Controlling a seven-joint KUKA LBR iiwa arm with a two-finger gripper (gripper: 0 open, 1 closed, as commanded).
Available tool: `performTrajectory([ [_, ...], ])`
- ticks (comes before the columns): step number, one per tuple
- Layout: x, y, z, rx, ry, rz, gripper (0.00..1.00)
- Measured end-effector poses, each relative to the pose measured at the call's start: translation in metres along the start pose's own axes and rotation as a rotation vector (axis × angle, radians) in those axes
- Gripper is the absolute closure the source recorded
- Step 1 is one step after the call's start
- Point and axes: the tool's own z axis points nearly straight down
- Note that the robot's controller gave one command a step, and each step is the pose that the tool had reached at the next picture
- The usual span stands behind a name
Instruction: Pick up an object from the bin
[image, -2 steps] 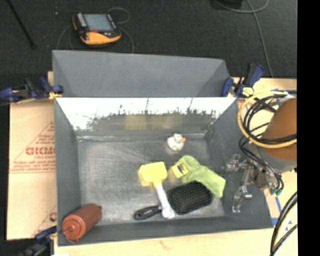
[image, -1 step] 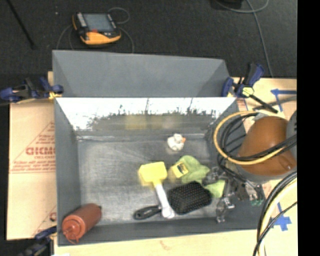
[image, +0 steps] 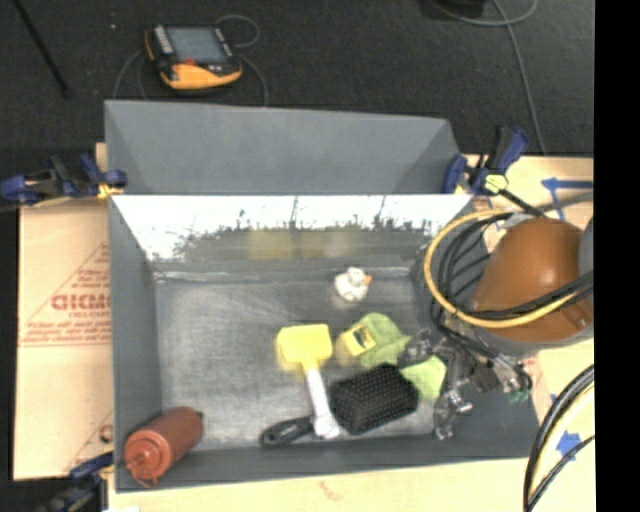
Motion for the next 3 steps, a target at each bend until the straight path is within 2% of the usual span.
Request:
performTrajectory([
  [1, 0.005, -0.012, 0.006, 0.002, -0.002, -0.059, 0.00],
  [2, -0.007, 0.002, 0.052, 0.021, -0.024, -0.370, 0.00],
  [3, -0.017, 0.013, 0.057, 0.022, -0.042, -0.263, 1.00],
])
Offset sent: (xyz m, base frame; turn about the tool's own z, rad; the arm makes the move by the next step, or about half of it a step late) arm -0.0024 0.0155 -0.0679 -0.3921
